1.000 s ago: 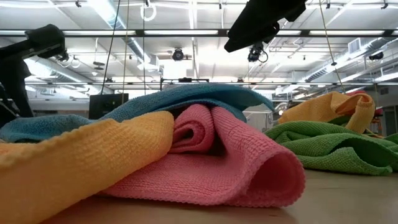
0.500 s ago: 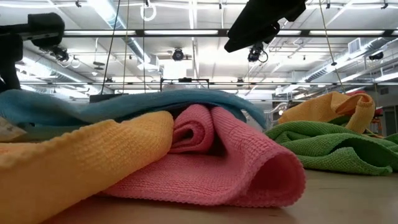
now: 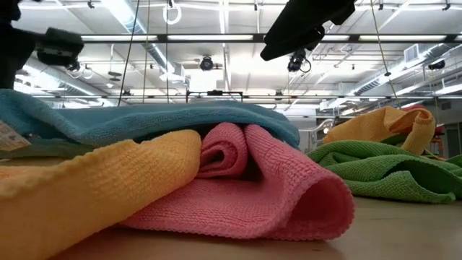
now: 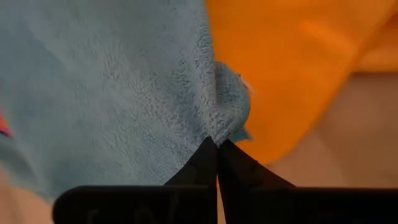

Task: Fold microfiber towels
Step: Fold the bottom blue microfiber cloth

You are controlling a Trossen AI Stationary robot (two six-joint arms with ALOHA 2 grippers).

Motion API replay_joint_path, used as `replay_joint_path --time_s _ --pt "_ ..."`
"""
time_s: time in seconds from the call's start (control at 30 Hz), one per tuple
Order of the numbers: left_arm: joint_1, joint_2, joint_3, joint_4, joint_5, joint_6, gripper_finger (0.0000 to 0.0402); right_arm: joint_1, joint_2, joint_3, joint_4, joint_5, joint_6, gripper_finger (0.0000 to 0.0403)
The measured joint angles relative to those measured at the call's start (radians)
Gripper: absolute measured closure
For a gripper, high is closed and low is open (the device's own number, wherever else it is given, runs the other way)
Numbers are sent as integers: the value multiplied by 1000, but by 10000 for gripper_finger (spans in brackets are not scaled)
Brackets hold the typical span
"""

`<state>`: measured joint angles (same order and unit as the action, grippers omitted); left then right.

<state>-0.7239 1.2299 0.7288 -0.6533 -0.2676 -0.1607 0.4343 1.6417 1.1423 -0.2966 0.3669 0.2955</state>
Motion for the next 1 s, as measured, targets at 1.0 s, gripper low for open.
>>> replay_joint_path --time_s 1.0 --pt "58 26 0 -116 5 272 364 0 0 0 1 0 -11 215"
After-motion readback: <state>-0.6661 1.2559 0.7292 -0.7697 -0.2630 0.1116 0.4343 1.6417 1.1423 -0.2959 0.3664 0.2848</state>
